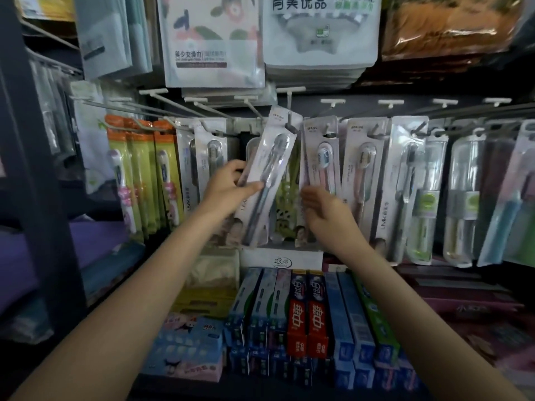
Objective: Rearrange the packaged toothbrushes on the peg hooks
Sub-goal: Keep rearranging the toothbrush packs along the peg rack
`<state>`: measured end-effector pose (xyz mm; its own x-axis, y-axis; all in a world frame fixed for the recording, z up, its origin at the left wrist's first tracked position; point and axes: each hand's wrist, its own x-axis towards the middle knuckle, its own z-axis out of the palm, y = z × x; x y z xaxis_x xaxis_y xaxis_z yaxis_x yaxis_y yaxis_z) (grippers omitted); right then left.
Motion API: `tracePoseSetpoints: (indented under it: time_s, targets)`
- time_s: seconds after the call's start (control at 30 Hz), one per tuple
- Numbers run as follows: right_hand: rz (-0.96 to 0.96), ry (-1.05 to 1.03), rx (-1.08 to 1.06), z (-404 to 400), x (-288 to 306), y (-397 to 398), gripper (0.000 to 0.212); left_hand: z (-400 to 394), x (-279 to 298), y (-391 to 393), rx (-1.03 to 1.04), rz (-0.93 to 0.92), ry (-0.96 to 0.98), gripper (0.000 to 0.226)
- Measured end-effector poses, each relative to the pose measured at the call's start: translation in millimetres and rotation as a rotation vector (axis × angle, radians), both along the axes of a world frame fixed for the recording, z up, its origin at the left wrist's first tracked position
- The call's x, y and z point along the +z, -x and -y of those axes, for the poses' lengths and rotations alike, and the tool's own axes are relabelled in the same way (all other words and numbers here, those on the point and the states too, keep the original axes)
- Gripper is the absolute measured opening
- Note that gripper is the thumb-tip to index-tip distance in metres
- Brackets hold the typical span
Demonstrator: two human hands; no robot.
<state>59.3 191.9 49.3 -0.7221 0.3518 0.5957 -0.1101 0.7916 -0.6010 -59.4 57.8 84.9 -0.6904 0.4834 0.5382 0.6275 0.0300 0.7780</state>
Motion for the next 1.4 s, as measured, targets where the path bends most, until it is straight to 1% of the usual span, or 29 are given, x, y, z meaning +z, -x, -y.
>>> tracePoseSetpoints:
  time_s: [0.07,0.13,0.27,0.37,0.43,0.5,0.57,0.67,0.73,0.8,0.9,0.93,1.07,1.23,1.33,1.4]
  targets:
    - [0.034,-0.005,0.012,2.2,-3.0,7.9,0.042,9.6,11.0,5.4,0.039,-0.056,0.07,0.041]
    - [0.069,-0.015,-0.001,2.5,-5.3,13.4,0.043,13.2,18.0,7.3,0.055,-0.074,0.113,0.04]
    - [0.071,0.002,-0.011,1.1,-6.5,13.9,0.045,13.2,19.3,4.9,0.04,-0.049,0.129,0.042]
    - [0.09,0.071,0.039,3.2,-8.5,13.3,0.044,13.6,18.6,3.6,0.002,0.0,0.105,0.041]
    - [0.115,0.161,0.115,8.2,-9.6,14.7,0.044,15.7,17.8,2.7,-0.046,0.054,0.107,0.038]
    - [0.106,0.332,0.225,13.3,-11.2,16.8,0.044,18.6,15.9,2.2,-0.101,0.107,0.115,0.033]
    - [0.086,0.513,0.301,16.9,-12.2,18.8,0.05,22.6,14.3,0.5,-0.131,0.139,0.1,0.025]
    - [0.02,0.655,0.289,18.1,-13.7,22.8,0.054,27.0,15.0,-0.8,-0.119,0.12,0.073,0.021]
    - [-0.005,0.674,0.261,17.7,-14.3,25.3,0.053,28.3,15.9,-0.4,-0.093,0.103,0.078,0.02]
    - [-0.004,0.643,0.241,16.1,-15.9,26.2,0.048,29.2,16.6,0.2,-0.056,0.101,0.084,0.02]
    - [-0.015,0.613,0.23,13.3,-16.9,22.2,0.028,29.9,16.9,0.4,-0.021,0.11,0.073,0.02]
    - [-0.021,0.616,0.222,12.1,-17.2,20.4,0.025,29.5,16.8,-0.2,-0.016,0.11,0.067,0.019]
    - [-0.017,0.661,0.218,8.4,-19.0,16.5,0.024,26.4,14.7,-3.6,-0.006,0.101,0.056,0.019]
    - [0.008,0.813,0.328,12.6,-19.9,12.9,0.026,27.3,13.4,-6.1,-0.016,0.116,0.051,0.017]
    - [0.027,0.814,0.38,16.2,-20.5,12.1,0.016,30.6,13.5,-6.7,-0.03,0.132,0.066,0.018]
    - [0.031,0.805,0.406,17.5,-21.2,11.9,0.016,31.7,13.0,-8.6,-0.068,0.165,0.094,0.02]
